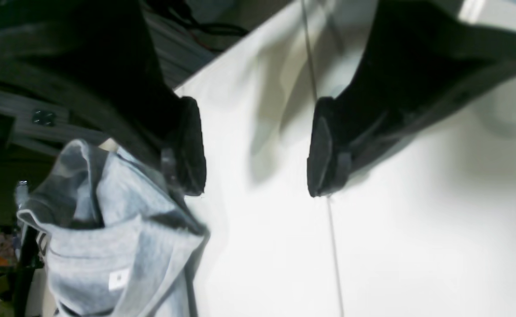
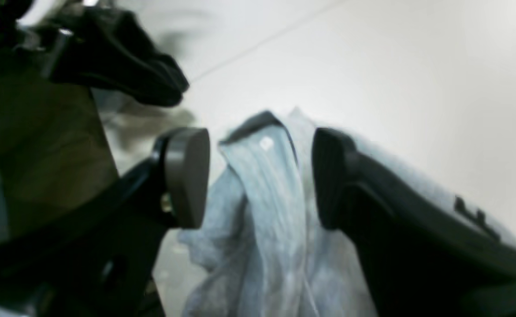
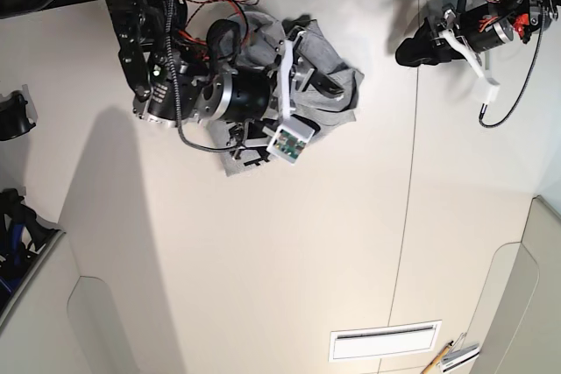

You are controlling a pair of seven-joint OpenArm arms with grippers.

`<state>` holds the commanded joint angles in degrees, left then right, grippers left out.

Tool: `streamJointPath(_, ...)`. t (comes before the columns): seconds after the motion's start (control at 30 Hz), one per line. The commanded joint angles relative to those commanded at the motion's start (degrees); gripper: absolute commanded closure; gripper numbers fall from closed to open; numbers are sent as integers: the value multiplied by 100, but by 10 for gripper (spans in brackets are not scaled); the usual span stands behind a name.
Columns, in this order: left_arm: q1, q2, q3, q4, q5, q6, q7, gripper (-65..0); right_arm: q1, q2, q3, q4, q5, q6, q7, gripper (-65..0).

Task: Fold the T-shirt properly
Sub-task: 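Grasp the collar end with the right gripper and fold it over the stack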

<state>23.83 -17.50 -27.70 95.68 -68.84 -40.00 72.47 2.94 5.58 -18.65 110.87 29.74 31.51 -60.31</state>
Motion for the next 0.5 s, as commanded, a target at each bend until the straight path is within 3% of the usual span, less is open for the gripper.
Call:
streamJointPath(0.1, 122, 4, -2, 0, -151, 0, -2, -395, -210, 321, 275, 0, 271, 44, -13, -364)
streamJointPath(0.27, 107, 2, -2, 0, -175, 0, -111, -395, -839, 743, 284, 0, 251, 131, 15, -364)
streamJointPath(0.5, 76, 4, -2, 0, -345, 0, -170, -395, -1231, 789, 282, -28, -400, 129, 595, -347)
